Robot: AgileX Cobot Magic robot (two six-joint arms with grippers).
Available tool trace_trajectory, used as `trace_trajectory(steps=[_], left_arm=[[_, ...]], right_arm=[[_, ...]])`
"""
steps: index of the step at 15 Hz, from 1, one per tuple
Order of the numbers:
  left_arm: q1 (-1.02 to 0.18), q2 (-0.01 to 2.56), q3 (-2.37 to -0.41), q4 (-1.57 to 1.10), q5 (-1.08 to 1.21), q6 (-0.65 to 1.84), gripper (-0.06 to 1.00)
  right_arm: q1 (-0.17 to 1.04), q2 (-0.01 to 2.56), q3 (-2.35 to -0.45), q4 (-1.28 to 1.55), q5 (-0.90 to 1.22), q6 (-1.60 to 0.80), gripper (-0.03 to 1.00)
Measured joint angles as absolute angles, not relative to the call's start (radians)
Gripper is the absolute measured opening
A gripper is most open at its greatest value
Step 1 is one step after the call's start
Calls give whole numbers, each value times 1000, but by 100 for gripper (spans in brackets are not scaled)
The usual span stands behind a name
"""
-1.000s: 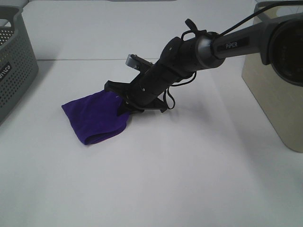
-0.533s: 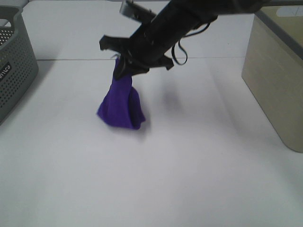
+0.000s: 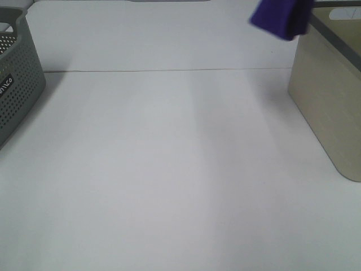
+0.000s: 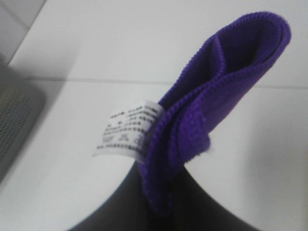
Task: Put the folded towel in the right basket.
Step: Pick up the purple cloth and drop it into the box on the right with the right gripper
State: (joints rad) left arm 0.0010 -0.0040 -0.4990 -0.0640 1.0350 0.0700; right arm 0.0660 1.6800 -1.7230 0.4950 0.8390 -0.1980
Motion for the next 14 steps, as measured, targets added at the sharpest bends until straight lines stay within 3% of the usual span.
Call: trace_trajectory(steps=[4, 6, 7, 8, 10, 11, 14], left_arm=[[1, -4, -499, -64, 1035, 70, 99], [1, -4, -499, -64, 1035, 70, 99], [1, -4, -499, -64, 1035, 70, 99], [1, -4, -499, -64, 1035, 70, 99], [1, -4, -499, -64, 1035, 70, 99], [1, -4, -499, -64, 1035, 70, 99], [1, -4, -499, -64, 1035, 70, 99]], right_arm=[[-229, 1692, -1777, 403, 879, -198, 7], [-270, 1744, -1777, 394, 916, -198, 8], [-271, 1774, -1777, 382, 929, -198, 14], [-271, 1803, -1777, 379, 932, -198, 28], [-271, 1841, -1777, 346, 939, -200, 73], [-271, 1852, -1777, 314, 940, -209, 86], [-271, 1861, -1777, 280, 940, -229, 95]])
